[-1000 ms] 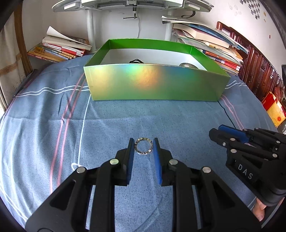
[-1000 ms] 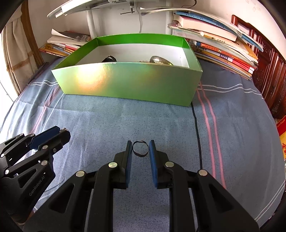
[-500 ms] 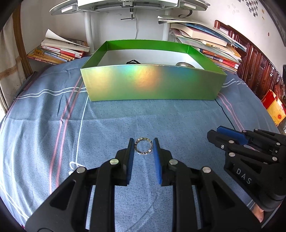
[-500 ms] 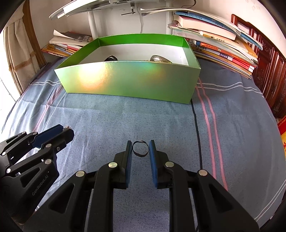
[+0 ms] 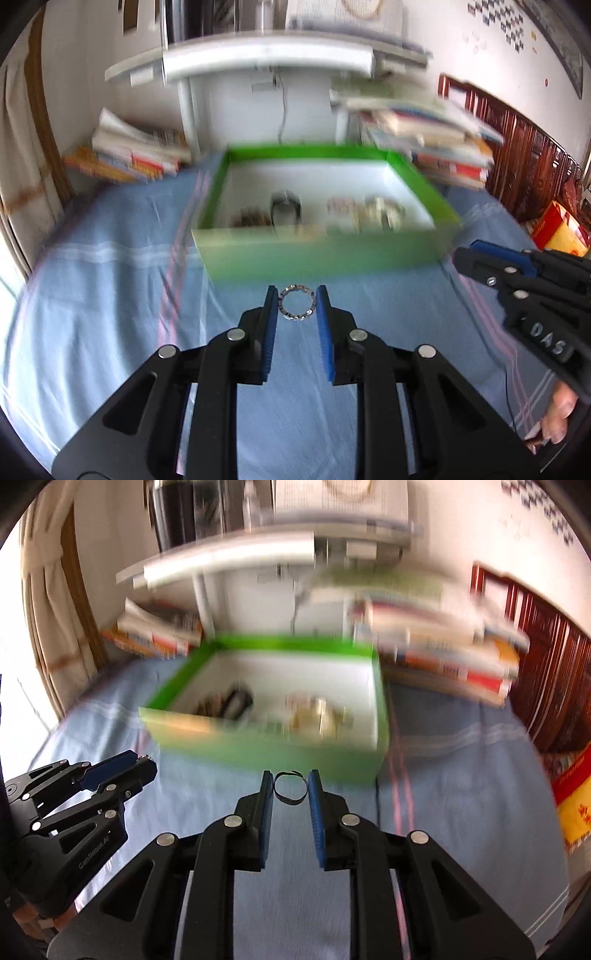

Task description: Organize jewelry

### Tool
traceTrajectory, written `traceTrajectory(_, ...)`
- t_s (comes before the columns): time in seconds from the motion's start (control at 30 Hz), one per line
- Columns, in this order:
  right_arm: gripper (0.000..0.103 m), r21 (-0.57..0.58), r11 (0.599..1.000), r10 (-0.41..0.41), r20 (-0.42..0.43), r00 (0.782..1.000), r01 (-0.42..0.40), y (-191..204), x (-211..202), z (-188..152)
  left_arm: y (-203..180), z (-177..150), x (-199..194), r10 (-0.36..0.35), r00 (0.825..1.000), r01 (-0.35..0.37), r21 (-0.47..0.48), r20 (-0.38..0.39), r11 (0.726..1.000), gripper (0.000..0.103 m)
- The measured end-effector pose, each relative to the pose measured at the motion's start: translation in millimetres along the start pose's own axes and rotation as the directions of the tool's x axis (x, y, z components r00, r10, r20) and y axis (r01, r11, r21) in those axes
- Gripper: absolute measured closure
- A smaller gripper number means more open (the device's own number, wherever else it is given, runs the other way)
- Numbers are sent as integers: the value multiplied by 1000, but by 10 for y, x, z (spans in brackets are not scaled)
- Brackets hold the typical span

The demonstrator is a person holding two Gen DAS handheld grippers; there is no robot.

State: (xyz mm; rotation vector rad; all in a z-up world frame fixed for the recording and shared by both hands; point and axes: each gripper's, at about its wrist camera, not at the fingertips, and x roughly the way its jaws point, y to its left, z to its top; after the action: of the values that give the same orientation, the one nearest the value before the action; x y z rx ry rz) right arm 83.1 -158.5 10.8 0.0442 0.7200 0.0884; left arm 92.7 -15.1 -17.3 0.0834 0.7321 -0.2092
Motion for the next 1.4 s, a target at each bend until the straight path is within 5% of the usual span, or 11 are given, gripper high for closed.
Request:
traceTrajectory(0.23, 83, 79, 996, 34, -17, 999, -33, -153, 462, 508, 174, 743, 269, -7, 1000, 7, -8, 14, 1000, 82)
traceTrajectory(0.37, 83, 106, 994, 49, -118, 992, -36, -160, 947, 479, 190, 833, 684, -21, 998, 21, -14, -57, 1000, 82)
traceTrajectory(0.6, 83, 100, 995, 45, -162, 986, -29, -128, 1234, 381, 160, 788, 1091, -58, 991, 54, -38, -120, 998, 82)
traceTrajectory(0.67, 74, 97, 995, 35, -155, 987, -20, -146, 1242, 390, 158, 783, 1127, -60, 991, 55, -44, -120, 997, 80)
traceTrajectory(0.73, 61, 105, 994, 29, -142, 989, -14, -174, 1195, 389, 175, 782, 1128, -58, 992, 53, -48, -113, 997, 62)
traceTrajectory(0.97, 30, 53, 996, -78, 4, 997, 78, -137, 583, 285, 228, 764, 610, 39, 999, -38, -42, 24, 998, 38)
traceTrajectory(1.17, 6, 36, 986, -169, 154, 973, 166, -62, -121, -1, 173, 449, -177, 148, 969, -144, -32, 196, 989, 20)
traceTrajectory(1.4, 3, 52, 976, -217, 204, 955, 211, 27, -589, -431, 25, -49, -703, 183, 952, -168, -81, 245, 982, 9)
